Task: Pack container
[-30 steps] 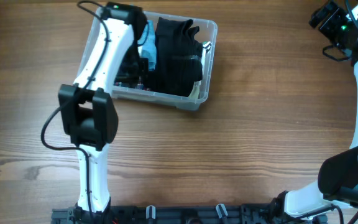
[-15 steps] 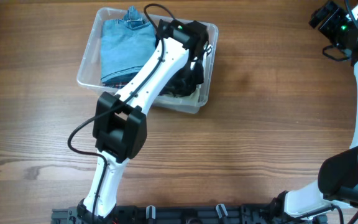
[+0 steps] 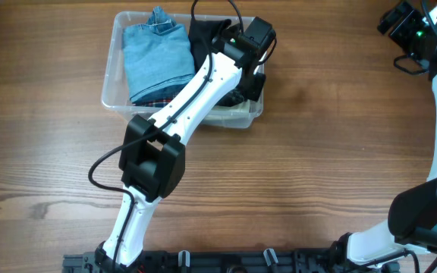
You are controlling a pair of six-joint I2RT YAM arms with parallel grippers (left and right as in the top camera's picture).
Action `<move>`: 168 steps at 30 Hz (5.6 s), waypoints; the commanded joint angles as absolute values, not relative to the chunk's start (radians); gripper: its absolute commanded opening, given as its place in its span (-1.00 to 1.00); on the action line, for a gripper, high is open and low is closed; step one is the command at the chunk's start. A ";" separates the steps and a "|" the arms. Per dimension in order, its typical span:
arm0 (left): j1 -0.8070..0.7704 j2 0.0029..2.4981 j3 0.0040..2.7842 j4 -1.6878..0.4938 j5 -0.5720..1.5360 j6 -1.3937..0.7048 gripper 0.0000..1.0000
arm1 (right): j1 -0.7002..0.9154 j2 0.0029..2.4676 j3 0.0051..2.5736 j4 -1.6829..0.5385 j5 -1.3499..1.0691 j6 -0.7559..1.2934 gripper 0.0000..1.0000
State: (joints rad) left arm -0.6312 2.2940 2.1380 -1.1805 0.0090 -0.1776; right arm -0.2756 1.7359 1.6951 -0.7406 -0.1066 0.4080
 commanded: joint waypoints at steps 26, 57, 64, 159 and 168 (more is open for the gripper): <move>-0.453 1.599 2.174 -1.618 -0.381 -0.401 1.00 | -0.271 1.745 1.706 -0.739 -0.097 0.422 1.00; -0.010 0.578 0.515 -0.048 0.085 -0.041 0.99 | -0.271 1.745 1.706 -0.741 -0.097 0.422 0.99; -0.011 0.341 0.213 0.184 0.089 -0.041 1.00 | -0.272 1.745 1.706 -0.742 -0.097 0.422 0.99; -0.002 0.003 0.006 -0.071 0.088 -0.120 1.00 | 0.004 0.161 0.061 0.272 -0.177 0.026 0.99; -0.002 0.003 0.006 -0.071 0.089 -0.120 1.00 | 0.004 0.058 0.005 0.133 -0.144 0.024 0.99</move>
State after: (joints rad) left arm -0.0097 0.0120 0.0101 -0.0662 0.0772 -0.1104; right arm 0.0086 0.0975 0.0128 0.1768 -0.1558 0.0349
